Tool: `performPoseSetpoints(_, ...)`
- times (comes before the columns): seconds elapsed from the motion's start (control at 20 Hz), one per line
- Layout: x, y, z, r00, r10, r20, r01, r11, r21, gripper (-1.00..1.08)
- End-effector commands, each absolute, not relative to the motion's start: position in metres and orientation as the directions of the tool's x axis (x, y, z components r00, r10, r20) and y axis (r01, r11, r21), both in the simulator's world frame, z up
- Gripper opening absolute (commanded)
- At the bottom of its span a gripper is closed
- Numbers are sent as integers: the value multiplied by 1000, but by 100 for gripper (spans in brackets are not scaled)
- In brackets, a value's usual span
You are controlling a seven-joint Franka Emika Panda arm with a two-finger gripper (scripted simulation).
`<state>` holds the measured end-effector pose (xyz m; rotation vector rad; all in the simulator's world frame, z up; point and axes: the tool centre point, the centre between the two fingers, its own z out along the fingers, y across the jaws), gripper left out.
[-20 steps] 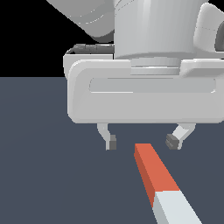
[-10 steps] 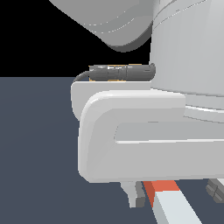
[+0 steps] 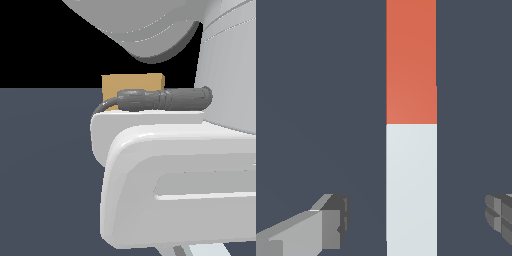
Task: Insert the peg into the horizontal hole in a box.
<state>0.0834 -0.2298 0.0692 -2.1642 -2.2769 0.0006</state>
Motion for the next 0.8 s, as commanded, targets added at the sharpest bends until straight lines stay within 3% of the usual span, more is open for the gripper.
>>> performPoseSetpoints(0.0, 84, -230, 69, -52, 999, 0, 999, 52, 0, 100)
performPoseSetpoints(0.75, 83, -230, 20, -51, 999, 0, 999, 51, 0, 100)
